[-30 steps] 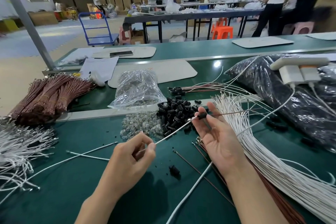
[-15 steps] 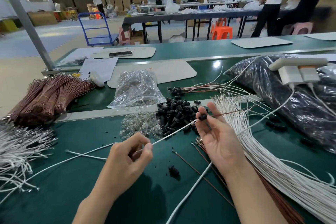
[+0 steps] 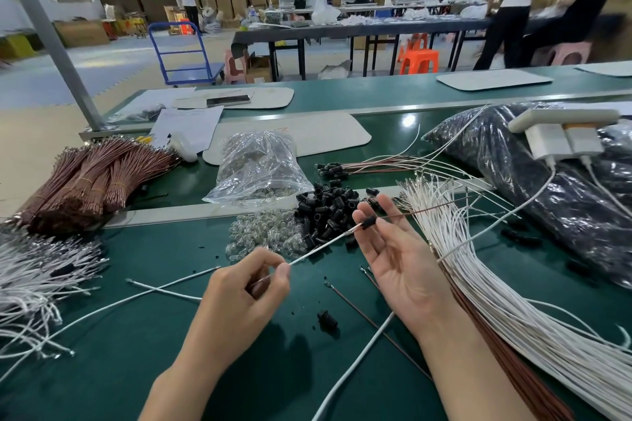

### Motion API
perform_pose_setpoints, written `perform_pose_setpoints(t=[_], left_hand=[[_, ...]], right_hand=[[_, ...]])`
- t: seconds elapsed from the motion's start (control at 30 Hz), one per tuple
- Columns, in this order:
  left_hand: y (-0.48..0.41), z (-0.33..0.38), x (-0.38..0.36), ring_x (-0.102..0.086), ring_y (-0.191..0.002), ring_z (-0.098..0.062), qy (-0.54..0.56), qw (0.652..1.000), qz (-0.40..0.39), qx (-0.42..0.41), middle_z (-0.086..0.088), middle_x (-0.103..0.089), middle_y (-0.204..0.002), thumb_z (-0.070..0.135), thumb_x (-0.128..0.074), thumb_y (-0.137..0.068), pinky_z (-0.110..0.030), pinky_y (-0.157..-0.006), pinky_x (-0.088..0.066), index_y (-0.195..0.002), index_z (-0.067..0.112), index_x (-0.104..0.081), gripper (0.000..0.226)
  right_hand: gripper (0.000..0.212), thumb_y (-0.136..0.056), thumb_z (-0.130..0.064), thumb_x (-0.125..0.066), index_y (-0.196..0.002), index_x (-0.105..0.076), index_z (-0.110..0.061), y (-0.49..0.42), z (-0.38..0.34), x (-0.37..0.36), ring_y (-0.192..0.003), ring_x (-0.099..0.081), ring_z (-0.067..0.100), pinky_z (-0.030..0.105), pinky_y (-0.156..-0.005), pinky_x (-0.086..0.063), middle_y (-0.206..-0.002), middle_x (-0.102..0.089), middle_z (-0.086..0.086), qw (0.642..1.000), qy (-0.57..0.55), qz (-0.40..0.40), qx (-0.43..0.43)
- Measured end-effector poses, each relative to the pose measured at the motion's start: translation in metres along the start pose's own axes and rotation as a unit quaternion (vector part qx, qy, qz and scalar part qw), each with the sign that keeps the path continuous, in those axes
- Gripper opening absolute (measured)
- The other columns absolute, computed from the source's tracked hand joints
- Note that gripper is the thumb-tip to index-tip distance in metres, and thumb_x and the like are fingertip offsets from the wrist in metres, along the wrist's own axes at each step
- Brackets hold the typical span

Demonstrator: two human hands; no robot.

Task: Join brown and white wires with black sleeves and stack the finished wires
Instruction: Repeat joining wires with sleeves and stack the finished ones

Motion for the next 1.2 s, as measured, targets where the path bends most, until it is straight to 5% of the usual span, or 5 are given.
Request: perform_pose_setpoints(t=[0.23, 0.67, 0.97, 1.1, 1.2], left_hand=[[0.000, -0.007, 0.002, -0.035, -0.050, -0.005, -0.035, 0.999, 0.018, -0.010, 0.001, -0.048, -0.059, 0.051, -0.057, -0.094, -0.021, -0.050, -0.033, -0.086, 0.032, -0.062, 0.022], [-0.002, 0.002, 0.007, -0.051, -0.066, -0.010, -0.050, 0.996, 0.055, -0.043, 0.010, -0.059, -0.085, 0.031, -0.067, -0.095, -0.010, -0.062, -0.037, -0.093, 0.036, -0.068, 0.006], [-0.001, 0.003, -0.001, -0.053, -0.067, -0.008, -0.075, 0.995, 0.058, -0.026, 0.015, -0.060, -0.086, 0.038, -0.062, -0.095, -0.014, -0.062, -0.040, -0.097, 0.037, -0.068, 0.006], [0.000, -0.006, -0.001, -0.057, -0.069, -0.009, -0.105, 0.994, 0.035, 0.013, 0.019, -0.060, -0.093, 0.054, -0.053, -0.095, -0.022, -0.061, -0.047, -0.114, 0.044, -0.059, 0.022], [-0.001, -0.015, 0.003, -0.059, -0.080, -0.005, -0.139, 0.990, 0.013, 0.021, 0.027, -0.060, -0.100, 0.059, -0.049, -0.092, -0.023, -0.068, -0.048, -0.105, 0.047, -0.056, 0.018]], right_hand=[[0.040, -0.093, 0.003, -0.053, -0.132, -0.056, -0.007, 0.000, 0.000, -0.002, -0.102, -0.072, 0.026, 0.030, -0.082, -0.060, -0.112, -0.072, 0.017, 1.000, -0.007, 0.004, 0.005], [0.041, -0.088, -0.002, -0.062, -0.130, -0.060, -0.005, 0.000, 0.004, 0.002, -0.099, -0.073, 0.023, 0.028, -0.080, -0.060, -0.114, -0.073, 0.015, 1.000, 0.005, 0.012, -0.009], [0.027, -0.091, -0.002, -0.059, -0.117, -0.066, -0.003, 0.006, 0.044, -0.016, -0.093, -0.073, 0.018, 0.026, -0.080, -0.060, -0.111, -0.074, 0.015, 0.987, 0.138, -0.034, -0.070], [0.021, -0.093, 0.000, -0.057, -0.108, -0.071, -0.005, 0.003, 0.038, -0.014, -0.091, -0.073, 0.019, 0.028, -0.082, -0.061, -0.106, -0.075, 0.015, 0.987, 0.154, -0.021, -0.042], [0.023, -0.092, 0.002, -0.057, -0.108, -0.072, -0.004, 0.002, 0.021, -0.007, -0.091, -0.073, 0.020, 0.028, -0.083, -0.061, -0.107, -0.075, 0.016, 0.991, 0.131, 0.000, -0.013]])
Point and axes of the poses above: each hand's wrist, its own y-axis away from the middle knuckle, its own x-axis out of the back of the hand, z = x × y, the point moved 7 cm from there along -y, towards the middle knuckle
